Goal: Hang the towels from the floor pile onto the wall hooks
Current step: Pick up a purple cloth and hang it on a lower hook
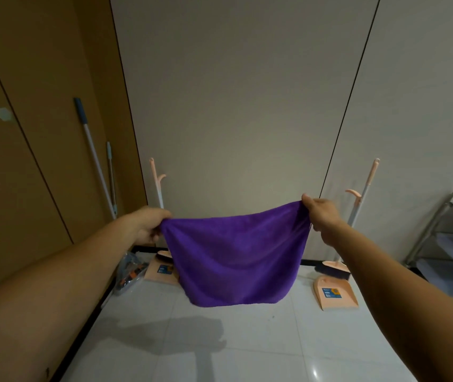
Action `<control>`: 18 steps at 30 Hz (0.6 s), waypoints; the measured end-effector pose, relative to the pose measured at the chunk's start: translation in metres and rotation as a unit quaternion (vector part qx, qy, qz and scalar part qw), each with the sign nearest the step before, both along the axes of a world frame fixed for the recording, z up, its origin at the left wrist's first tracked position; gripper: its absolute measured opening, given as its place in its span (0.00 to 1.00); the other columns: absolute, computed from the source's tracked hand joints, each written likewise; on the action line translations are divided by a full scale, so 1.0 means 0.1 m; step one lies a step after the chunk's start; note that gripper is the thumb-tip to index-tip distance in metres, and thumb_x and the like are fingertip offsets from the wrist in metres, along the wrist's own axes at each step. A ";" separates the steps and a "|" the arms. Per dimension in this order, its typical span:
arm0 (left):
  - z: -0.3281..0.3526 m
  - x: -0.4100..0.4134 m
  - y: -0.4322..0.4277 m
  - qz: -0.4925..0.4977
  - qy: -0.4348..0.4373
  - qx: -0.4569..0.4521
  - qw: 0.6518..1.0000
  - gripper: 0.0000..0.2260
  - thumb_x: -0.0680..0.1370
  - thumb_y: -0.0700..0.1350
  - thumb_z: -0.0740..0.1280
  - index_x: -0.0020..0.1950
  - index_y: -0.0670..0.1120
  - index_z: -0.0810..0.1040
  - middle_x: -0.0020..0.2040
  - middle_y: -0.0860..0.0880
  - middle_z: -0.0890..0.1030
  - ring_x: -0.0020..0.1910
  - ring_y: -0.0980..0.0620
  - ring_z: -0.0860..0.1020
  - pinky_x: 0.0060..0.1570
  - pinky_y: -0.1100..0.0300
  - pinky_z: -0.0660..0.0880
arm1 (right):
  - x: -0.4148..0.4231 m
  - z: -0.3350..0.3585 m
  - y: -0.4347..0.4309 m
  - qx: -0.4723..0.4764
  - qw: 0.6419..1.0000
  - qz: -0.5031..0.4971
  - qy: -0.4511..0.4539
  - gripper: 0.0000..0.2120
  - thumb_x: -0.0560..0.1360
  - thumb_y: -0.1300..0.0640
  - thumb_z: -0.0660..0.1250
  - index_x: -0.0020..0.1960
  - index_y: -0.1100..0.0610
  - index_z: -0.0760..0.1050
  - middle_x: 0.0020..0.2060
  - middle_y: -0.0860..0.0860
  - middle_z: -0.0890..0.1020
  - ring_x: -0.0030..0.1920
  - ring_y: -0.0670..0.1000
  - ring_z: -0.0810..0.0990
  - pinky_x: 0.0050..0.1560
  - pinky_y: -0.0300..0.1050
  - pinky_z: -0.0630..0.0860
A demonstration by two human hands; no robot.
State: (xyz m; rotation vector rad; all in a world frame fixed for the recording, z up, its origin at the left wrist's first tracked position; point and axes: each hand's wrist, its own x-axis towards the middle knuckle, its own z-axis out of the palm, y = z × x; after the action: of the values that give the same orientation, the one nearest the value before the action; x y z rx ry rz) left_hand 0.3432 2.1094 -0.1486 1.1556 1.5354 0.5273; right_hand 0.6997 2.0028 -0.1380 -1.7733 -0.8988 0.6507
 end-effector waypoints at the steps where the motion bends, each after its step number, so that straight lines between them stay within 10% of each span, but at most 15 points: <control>1: -0.01 0.02 0.00 0.034 -0.041 0.024 0.998 0.03 0.76 0.42 0.66 0.48 0.44 0.75 0.34 0.46 0.74 0.32 0.52 0.71 0.30 0.60 0.65 | 0.00 0.00 -0.01 -0.010 1.000 0.002 -0.002 0.21 0.81 0.46 0.57 0.38 0.59 0.73 0.33 0.53 0.70 0.33 0.49 0.66 0.34 0.45 0.64; 7: 0.08 -0.05 -0.07 0.070 -0.206 0.047 0.975 0.09 0.77 0.42 0.66 0.57 0.44 0.76 0.46 0.45 0.78 0.48 0.46 0.77 0.54 0.50 0.71 | 0.03 -0.07 -0.03 -0.026 0.999 -0.017 0.016 0.17 0.79 0.48 0.63 0.43 0.62 0.75 0.37 0.57 0.72 0.34 0.53 0.68 0.33 0.46 0.66; 18: 0.13 -0.03 -0.18 0.140 -0.194 0.120 0.964 0.10 0.79 0.38 0.62 0.57 0.42 0.79 0.47 0.46 0.80 0.42 0.51 0.77 0.41 0.58 0.73 | -0.05 -0.16 -0.10 -0.075 0.995 0.028 0.053 0.19 0.83 0.48 0.54 0.50 0.62 0.74 0.44 0.59 0.77 0.42 0.58 0.78 0.29 0.46 0.76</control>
State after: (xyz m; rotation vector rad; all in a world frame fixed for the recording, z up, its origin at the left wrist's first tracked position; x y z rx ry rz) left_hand 0.3398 2.0915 -0.1353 0.9440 1.3193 1.0890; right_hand 0.6952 1.9930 -0.1543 -1.8323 -0.8472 0.8592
